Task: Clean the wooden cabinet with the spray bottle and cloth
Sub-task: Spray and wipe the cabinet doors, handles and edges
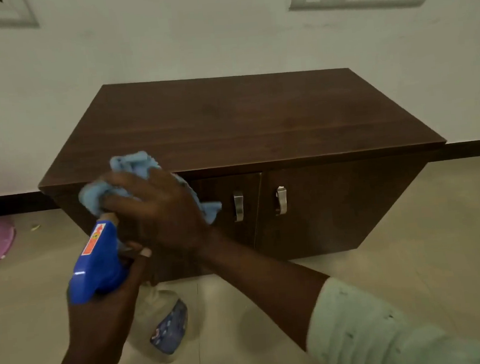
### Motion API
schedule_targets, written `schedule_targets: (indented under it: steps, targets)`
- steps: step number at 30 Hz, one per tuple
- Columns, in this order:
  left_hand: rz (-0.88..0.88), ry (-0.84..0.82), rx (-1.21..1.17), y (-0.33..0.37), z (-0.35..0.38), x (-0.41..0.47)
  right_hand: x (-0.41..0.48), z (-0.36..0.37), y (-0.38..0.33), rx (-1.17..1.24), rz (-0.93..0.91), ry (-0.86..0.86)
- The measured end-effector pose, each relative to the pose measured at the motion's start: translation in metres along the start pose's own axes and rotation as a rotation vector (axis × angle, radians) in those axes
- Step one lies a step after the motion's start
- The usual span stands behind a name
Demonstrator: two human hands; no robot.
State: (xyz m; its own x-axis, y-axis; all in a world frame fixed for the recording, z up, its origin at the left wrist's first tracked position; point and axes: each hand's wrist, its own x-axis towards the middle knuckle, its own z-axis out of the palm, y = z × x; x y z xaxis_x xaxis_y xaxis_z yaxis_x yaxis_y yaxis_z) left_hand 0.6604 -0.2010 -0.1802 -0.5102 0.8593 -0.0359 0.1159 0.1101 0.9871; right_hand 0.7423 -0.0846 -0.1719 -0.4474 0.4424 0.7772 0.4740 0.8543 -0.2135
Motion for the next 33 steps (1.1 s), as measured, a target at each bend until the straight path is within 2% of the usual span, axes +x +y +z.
schedule_targets:
  steps: [2,3,6,8,9,13,18,23,25,26,27,31,33]
  targets:
    - [-0.018,-0.053,0.013,-0.009,-0.003,-0.003,-0.039,-0.011,0.01,0.1,0.052,0.003]
    - [-0.009,-0.056,0.034,-0.012,-0.001,-0.004,-0.059,-0.02,0.013,0.112,0.138,0.036]
    - [0.094,-0.094,0.073,-0.014,0.016,-0.011,-0.103,-0.049,0.025,0.109,0.529,0.329]
    - [0.145,-0.141,0.096,-0.015,0.03,-0.013,-0.113,-0.053,0.025,0.092,0.725,0.417]
    - [0.167,-0.157,0.103,-0.016,0.037,-0.013,-0.117,-0.049,0.025,0.09,0.748,0.387]
    - [0.236,-0.159,0.131,-0.02,0.057,-0.004,-0.132,-0.03,0.032,0.07,0.648,0.237]
    - [0.301,-0.141,0.145,-0.023,0.071,0.002,-0.136,-0.03,0.038,0.037,0.654,0.212]
    - [0.216,-0.096,0.092,-0.028,0.062,-0.001,-0.165,-0.029,0.023,0.172,0.764,0.181]
    - [0.183,-0.07,0.098,-0.028,0.053,-0.002,-0.153,-0.03,0.014,0.217,0.646,0.154]
    - [0.165,-0.049,0.088,-0.029,0.052,0.0,-0.139,-0.033,0.017,0.195,0.527,0.142]
    - [0.159,0.013,0.097,-0.036,0.021,0.007,-0.115,-0.009,0.004,0.181,0.395,0.127]
    - [0.175,0.052,0.116,-0.032,0.014,0.011,-0.069,0.005,0.026,-0.124,0.12,0.15]
    - [0.182,0.042,0.112,-0.028,0.014,0.008,-0.071,0.014,0.045,-0.213,-0.037,0.066]
